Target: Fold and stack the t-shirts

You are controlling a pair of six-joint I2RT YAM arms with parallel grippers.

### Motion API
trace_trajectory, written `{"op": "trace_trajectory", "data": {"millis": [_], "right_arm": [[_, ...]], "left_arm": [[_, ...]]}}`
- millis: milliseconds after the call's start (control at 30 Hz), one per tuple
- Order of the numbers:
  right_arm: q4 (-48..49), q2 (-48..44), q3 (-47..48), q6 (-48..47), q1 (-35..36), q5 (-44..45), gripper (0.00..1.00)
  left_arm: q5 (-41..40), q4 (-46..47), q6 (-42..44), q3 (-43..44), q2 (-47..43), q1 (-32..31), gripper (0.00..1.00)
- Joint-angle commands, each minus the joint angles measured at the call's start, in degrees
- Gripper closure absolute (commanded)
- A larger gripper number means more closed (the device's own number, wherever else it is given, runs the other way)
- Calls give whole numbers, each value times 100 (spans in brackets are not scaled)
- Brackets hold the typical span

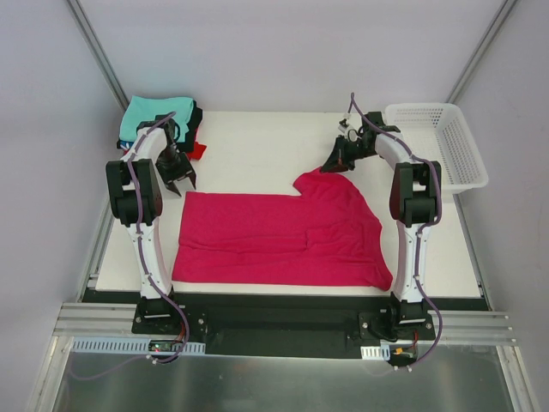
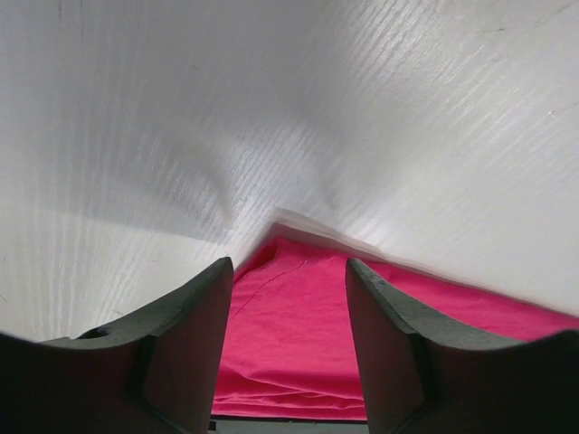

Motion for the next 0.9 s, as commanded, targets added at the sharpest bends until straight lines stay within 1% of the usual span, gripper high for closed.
{"op": "trace_trajectory", "data": {"millis": [0,33,67,100,367,600,733,833,867], "right_arm": [[-131,-501,53,-160,55,-80,99],[-131,-510,53,-169,46,-80,99],[-131,-519,62,-177,55,-71,99],[-148,-519,79,-178,55,-63,99],[-219,-492,202,-160,55,-80,99],[-236,-528,167,-195,55,-80,99],[-254,-519,193,-186,46,-89,99],[-262,-528,141,-186,46,-98,99],[-254,-536,115,-186,55,-89,99]], "left_arm": [[143,-77,-110,231,98,13,50],[125,-77,-119,231,106,13,52],[108,-25,-145,213,89,4,56],[116,-7,-145,204,89,4,57],[160,125,-224,-15,45,-49,58],[152,195,-259,-94,115,-102,56],[117,230,-268,-173,98,-119,60],[108,257,-259,-270,89,-137,60],[99,283,-259,-305,98,-128,64]]}}
